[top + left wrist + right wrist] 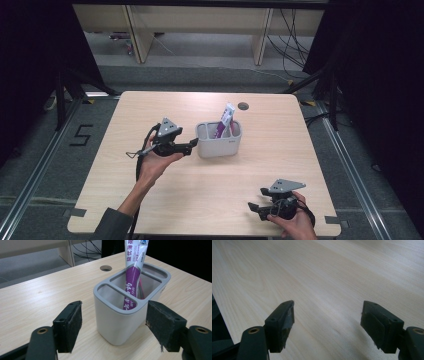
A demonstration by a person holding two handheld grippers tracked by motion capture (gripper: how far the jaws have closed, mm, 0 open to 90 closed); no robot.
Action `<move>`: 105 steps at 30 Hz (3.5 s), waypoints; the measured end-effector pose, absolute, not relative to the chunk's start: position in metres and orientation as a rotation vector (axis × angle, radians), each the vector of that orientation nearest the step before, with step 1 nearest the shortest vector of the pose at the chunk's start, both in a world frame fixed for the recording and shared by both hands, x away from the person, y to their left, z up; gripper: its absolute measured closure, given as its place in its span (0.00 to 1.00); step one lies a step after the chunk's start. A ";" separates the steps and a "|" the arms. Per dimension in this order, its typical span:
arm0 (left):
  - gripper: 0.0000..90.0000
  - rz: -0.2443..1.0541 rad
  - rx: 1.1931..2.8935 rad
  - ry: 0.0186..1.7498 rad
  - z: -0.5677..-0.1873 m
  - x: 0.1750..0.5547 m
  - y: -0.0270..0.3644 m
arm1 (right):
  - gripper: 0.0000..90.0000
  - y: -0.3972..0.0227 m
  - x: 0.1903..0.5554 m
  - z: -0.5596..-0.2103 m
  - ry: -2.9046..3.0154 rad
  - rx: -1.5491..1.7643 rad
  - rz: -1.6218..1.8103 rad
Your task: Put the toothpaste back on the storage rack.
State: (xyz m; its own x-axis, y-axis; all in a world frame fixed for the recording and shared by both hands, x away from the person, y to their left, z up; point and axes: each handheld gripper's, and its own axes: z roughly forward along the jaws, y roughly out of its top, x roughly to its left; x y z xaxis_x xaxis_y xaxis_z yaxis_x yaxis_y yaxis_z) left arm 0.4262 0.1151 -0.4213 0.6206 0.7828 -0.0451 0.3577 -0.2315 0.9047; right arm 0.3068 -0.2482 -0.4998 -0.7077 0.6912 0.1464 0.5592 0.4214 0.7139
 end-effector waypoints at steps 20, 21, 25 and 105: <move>0.26 0.487 1.838 0.931 -0.439 0.398 0.145 | 0.31 -0.248 0.308 -0.500 2.490 1.106 1.161; 0.26 0.487 1.838 0.931 -0.439 0.398 0.145 | 0.31 -0.248 0.308 -0.500 2.490 1.106 1.161; 0.26 0.484 1.850 0.933 -0.443 0.394 0.149 | 0.31 -0.248 0.308 -0.500 2.482 1.102 1.167; 0.18 0.413 2.067 0.853 -0.511 0.275 0.178 | 0.21 -0.249 0.310 -0.498 2.454 1.086 1.205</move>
State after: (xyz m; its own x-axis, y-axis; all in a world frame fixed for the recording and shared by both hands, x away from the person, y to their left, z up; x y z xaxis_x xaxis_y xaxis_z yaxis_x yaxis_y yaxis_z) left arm 0.2748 0.1776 -0.5112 0.7138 0.7002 -0.0143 0.4228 -0.4146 0.8058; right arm 0.3101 -0.2485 -0.4979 -0.7102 0.6912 0.1339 0.5287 0.3980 0.7497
